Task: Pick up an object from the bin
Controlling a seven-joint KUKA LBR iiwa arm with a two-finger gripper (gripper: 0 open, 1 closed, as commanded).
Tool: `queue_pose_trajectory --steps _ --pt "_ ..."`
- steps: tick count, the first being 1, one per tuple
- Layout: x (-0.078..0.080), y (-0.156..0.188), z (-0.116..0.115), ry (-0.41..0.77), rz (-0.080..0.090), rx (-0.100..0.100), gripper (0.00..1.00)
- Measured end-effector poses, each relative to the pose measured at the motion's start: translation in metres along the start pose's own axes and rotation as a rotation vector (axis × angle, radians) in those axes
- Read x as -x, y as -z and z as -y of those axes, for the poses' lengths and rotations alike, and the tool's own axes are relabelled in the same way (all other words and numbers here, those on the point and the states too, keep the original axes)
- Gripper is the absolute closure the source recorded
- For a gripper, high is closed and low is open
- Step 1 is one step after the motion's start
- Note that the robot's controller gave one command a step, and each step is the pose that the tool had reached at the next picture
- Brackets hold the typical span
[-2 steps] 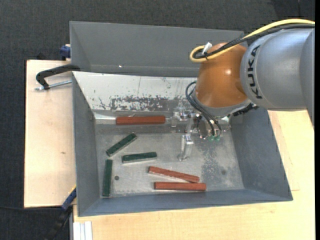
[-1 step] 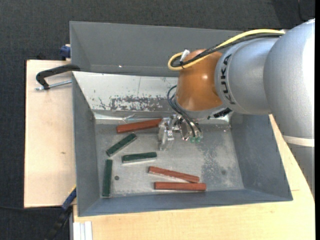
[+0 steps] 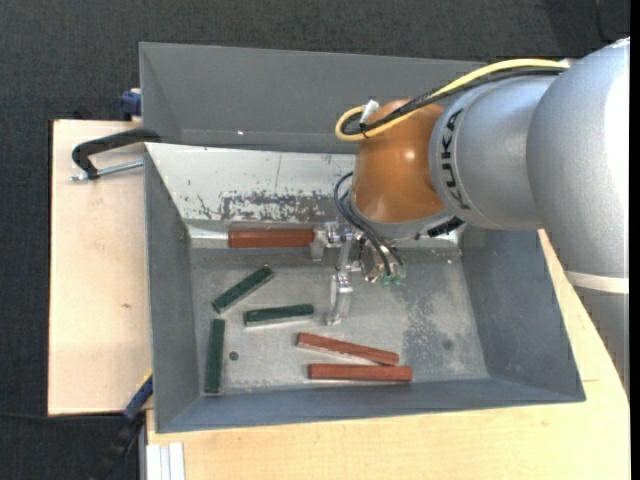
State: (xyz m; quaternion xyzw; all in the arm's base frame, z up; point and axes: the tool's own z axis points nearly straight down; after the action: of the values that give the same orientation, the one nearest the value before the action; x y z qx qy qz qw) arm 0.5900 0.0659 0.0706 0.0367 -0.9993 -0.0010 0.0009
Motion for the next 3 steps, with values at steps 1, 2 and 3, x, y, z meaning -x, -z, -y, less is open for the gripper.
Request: queue_pose_trajectory --steps 1,2,3 --pt "0.0 0.0 0.0 0.0 -0.001 0.0 0.0" --pt "-0.07 0.001 -0.058 0.295 0.005 -0.001 1.0" --pt "-0.064 0.047 -0.059 0.305 -0.001 -0.001 1.0"
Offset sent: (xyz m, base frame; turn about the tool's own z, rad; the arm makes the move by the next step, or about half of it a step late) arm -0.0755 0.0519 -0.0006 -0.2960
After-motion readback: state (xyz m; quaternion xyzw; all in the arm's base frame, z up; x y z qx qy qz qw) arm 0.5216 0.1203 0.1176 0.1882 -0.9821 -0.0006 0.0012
